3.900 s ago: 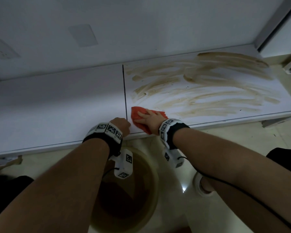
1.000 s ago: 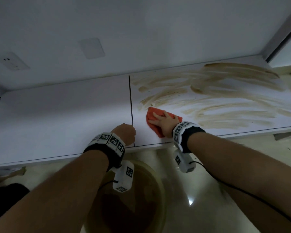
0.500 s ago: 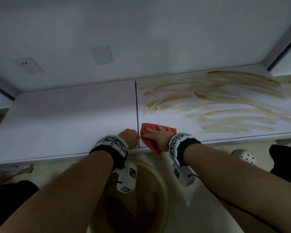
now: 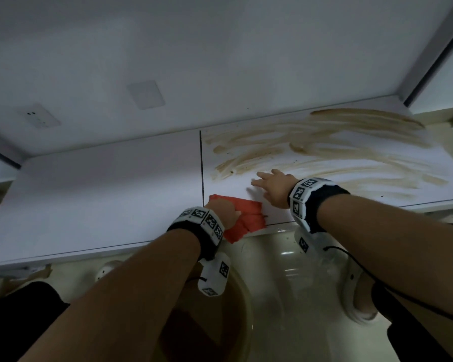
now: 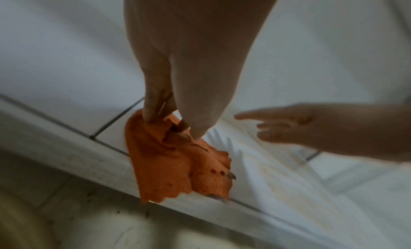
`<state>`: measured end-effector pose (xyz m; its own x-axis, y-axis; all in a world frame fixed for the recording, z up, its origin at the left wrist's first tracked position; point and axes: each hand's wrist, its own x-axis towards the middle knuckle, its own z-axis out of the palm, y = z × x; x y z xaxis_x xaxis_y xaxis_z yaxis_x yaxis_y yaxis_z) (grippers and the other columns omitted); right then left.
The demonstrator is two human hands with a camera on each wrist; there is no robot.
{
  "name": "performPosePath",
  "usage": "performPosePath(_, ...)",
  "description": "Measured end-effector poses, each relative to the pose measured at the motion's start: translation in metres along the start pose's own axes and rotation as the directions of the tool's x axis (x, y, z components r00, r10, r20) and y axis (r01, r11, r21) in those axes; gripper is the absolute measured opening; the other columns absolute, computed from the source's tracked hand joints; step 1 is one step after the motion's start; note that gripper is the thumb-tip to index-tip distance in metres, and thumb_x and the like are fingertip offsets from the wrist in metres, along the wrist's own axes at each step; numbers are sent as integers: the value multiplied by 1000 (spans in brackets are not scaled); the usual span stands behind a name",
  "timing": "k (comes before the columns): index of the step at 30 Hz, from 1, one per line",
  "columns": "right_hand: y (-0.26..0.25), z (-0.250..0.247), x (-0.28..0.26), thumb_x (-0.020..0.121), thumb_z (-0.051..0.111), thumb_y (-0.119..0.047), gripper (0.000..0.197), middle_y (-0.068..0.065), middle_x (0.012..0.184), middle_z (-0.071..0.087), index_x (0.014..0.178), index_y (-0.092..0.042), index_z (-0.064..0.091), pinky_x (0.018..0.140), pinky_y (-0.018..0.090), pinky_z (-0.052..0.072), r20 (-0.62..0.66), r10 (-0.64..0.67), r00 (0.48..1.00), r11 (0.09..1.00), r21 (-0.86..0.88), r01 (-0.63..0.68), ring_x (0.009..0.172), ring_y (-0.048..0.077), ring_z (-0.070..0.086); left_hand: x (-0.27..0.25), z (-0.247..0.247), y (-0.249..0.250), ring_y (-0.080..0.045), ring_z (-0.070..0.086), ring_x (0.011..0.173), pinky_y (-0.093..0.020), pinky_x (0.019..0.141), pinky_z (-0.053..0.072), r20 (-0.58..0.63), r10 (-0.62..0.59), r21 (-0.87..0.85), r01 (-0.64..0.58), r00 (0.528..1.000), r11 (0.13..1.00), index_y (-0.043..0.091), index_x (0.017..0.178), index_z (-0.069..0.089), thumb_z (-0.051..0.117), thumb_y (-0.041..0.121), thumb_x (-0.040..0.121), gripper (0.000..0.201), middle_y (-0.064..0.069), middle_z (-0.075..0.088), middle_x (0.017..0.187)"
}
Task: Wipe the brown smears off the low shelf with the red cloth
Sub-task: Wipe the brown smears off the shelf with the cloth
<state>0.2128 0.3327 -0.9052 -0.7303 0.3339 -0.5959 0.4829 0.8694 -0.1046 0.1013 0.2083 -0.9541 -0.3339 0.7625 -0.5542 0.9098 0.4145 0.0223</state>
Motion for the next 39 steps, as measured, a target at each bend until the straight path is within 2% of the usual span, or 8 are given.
performPosePath(3,0,2,7,101,34,-15,49,0,156,21,148,-26,28,113,48,28,14,-62,998,997,-37,63,144,31,13,9,-5,2,-29,54,118,-37,102,44,62,-91,31,90,994,995,0,128,52,26,35,103,50,-18,54,131)
performPosePath(6,2,6,18,97,38,-7,50,-3,150,34,143,-28,39,111,46,32,-6,-100,995,995,-12,100,144,29,14,16,-6,-2,-36,38,135,-43,110,36,109,-257,14,257,960,966,3,148,22,26,43,101,62,-25,19,154)
performPosePath(8,7,6,28,94,39,-4,52,-1,150,35,140,-29,43,111,47,33,-33,-110,993,993,32,111,146,26,9,23,-4,-7,-39,33,137,-46,111,34,70,-314,-64,318,947,946,6,149,18,29,51,98,69,-25,10,156)
performPosePath(13,20,0,44,92,41,0,55,6,155,27,138,-30,46,113,44,31,-119,-114,986,982,136,130,147,25,12,38,-2,-29,-37,27,139,-45,115,28,-49,-333,-159,322,941,933,4,146,22,40,49,96,70,-24,19,152)
performPosePath(18,38,-3,52,91,43,-3,52,6,155,28,134,-32,50,114,43,31,-145,-75,987,983,155,97,146,27,15,48,-3,-61,-32,42,127,-39,108,36,-174,-262,-265,211,949,941,3,133,37,52,31,94,50,-18,39,140)
performPosePath(26,55,-14,63,92,43,-3,48,8,153,31,133,-26,52,113,43,31,-169,-14,986,975,216,51,143,29,24,60,-11,-59,-28,28,142,-35,117,25,-133,-217,-303,168,967,938,9,151,16,48,26,97,65,-12,19,157)
performPosePath(33,36,-10,72,91,43,-3,49,9,151,34,130,-29,55,112,42,34,-159,-21,987,970,238,58,139,30,34,28,-2,-52,-23,54,119,-27,101,38,-128,-12,-297,-27,992,955,25,144,32,44,20,97,48,-8,49,138)
performPosePath(39,37,-8,71,92,40,0,49,3,149,40,133,-24,53,117,43,24,-168,-57,984,973,213,92,148,25,9,19,2,-81,-22,59,110,-22,92,39,-167,-60,-385,-9,984,923,22,140,37,46,13,97,45,-6,57,130)
